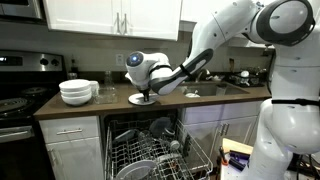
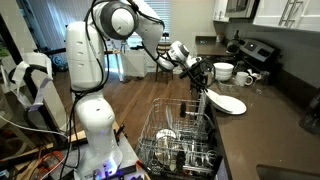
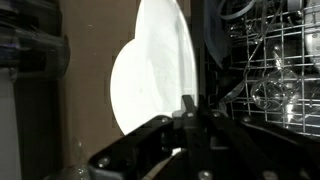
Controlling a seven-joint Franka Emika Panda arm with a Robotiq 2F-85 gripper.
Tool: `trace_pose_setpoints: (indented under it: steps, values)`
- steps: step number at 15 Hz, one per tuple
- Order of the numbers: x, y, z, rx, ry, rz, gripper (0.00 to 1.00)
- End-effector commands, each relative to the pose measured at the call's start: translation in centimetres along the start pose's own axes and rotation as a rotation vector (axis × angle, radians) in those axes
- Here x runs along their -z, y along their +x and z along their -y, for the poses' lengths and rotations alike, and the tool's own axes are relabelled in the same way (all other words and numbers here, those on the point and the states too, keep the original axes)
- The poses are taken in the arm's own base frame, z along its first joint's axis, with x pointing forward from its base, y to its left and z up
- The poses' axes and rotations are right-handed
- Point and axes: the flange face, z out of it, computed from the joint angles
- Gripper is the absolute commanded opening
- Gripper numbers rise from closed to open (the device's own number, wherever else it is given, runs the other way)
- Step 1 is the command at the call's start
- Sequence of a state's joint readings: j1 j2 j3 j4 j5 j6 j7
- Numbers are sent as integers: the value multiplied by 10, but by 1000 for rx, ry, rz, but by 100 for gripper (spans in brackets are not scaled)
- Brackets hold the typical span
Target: Pick up the white plate from the dishwasher and put it on top of the white plate on the counter.
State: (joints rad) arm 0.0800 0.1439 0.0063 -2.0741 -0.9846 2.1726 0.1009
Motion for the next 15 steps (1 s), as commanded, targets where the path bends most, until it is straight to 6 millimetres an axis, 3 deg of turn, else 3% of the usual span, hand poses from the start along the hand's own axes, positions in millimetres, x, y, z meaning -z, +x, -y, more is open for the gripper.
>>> trace_pose_setpoints:
  steps: [1,15]
  values:
    - [-7,2,-16,-23,-76,-33,1]
    - [-39,15,-29,-55,-115,-147,1]
